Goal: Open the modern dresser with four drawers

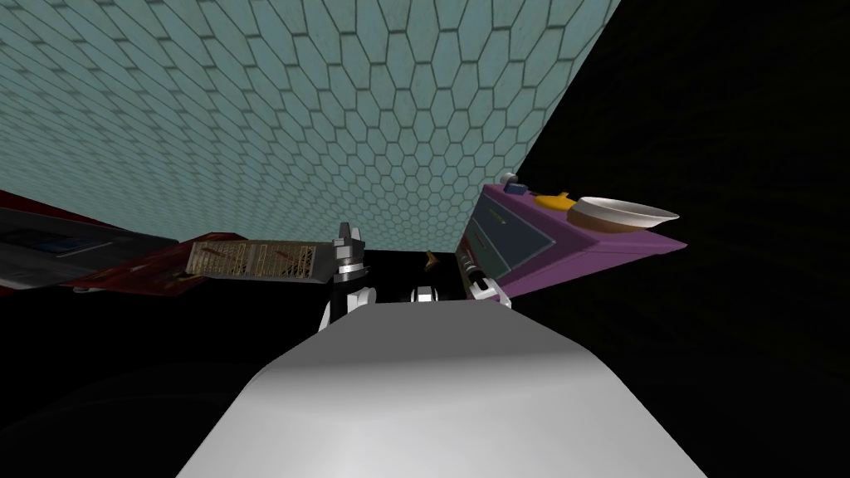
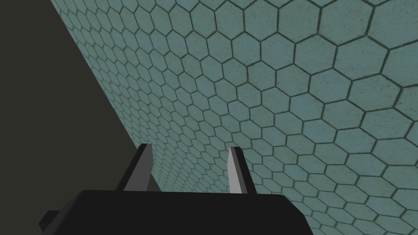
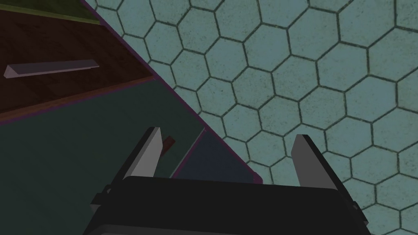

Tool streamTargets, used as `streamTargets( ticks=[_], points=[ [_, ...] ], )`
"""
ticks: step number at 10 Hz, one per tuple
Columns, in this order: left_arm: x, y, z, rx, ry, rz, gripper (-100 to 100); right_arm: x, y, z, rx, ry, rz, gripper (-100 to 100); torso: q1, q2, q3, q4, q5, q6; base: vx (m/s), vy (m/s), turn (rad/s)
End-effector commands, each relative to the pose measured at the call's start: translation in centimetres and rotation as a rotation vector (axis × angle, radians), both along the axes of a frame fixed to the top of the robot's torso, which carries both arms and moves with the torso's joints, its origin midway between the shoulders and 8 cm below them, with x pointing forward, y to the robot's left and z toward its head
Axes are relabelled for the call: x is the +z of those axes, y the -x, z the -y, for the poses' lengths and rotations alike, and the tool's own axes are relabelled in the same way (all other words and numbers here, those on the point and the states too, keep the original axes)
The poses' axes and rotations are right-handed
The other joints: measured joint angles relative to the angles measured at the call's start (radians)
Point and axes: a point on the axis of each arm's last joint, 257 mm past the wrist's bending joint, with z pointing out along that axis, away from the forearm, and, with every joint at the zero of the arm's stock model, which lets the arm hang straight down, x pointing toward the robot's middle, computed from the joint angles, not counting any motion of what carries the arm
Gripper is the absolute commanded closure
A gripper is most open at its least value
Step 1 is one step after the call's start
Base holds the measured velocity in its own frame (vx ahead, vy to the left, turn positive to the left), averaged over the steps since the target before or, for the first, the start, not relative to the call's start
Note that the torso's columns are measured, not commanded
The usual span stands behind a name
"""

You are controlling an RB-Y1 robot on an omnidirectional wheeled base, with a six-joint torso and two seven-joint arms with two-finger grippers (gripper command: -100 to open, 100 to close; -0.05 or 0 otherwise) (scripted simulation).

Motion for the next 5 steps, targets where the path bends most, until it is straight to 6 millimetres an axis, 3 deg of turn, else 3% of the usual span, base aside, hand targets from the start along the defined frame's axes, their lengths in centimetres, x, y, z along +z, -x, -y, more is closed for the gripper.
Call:
streamTargets(
  ticks=[1, 5],
  points=[
    [0.0, 0.0, 0.0, 0.0, 0.0, 0.0, 0, -3.0, 0.2, 2.3, -0.04, 0.056, -0.093, -100, 0.002, -0.002, -0.001, -0.001, 0.0, 0.0, 0.109, 0.069, 0.073],
    [0.0, 0.0, 0.0, 0.0, 0.0, 0.0, 0, -8.1, 2.0, 6.7, -0.114, 0.161, -0.258, -100, 0.0, 0.003, 0.002, 0.001, 0.0, 0.0, 0.101, 0.069, 0.092]
  ],
)
